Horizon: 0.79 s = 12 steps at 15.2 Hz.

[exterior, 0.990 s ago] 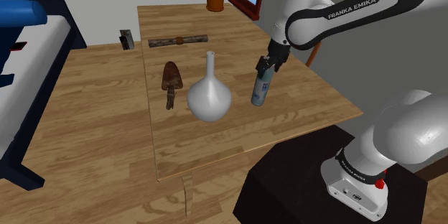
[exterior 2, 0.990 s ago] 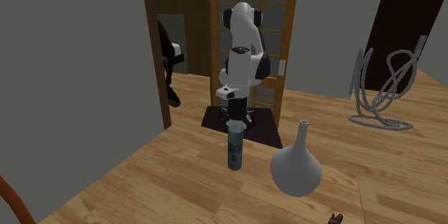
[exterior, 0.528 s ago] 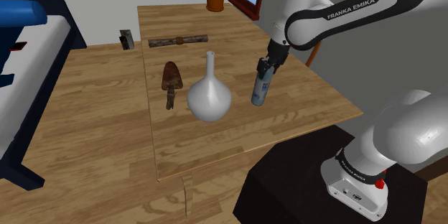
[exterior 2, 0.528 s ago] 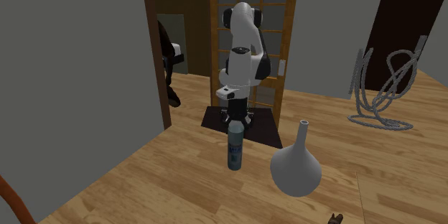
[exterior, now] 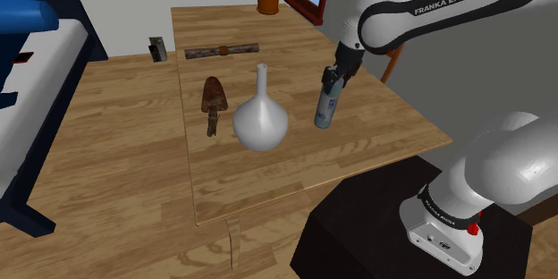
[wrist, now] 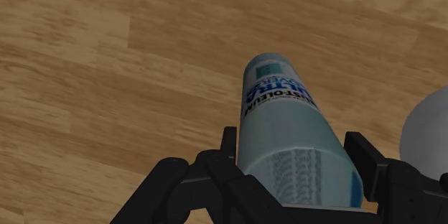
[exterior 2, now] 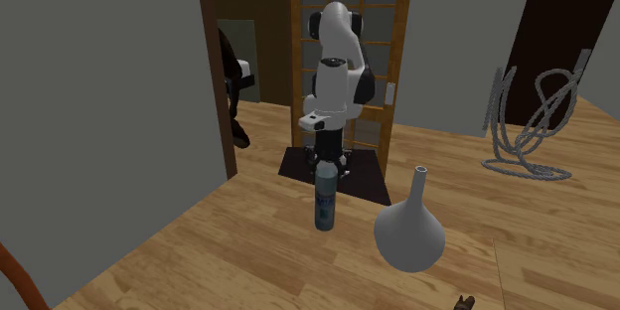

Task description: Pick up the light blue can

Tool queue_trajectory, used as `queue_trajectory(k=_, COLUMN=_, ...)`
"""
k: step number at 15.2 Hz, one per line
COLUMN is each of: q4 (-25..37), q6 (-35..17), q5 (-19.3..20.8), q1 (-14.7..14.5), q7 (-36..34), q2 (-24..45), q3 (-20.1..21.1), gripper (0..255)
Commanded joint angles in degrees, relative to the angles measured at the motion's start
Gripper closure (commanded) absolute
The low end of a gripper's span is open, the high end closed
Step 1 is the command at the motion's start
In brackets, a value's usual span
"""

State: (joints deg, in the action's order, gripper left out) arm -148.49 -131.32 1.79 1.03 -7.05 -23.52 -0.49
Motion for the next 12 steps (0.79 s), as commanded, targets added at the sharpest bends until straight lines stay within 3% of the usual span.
queue_trajectory(k=1, q4=1.08, q6=1.8, q5=-0.05, q1=-0.05, q7=-0.04, q2=-0.73, q3=0.07, gripper=255)
queue_trajectory(k=12, q4=6.1, q6=9.65, q5=-0.2, q1=-0.11, q7=0.15, q2=-3.56, q3=0.09, gripper=255)
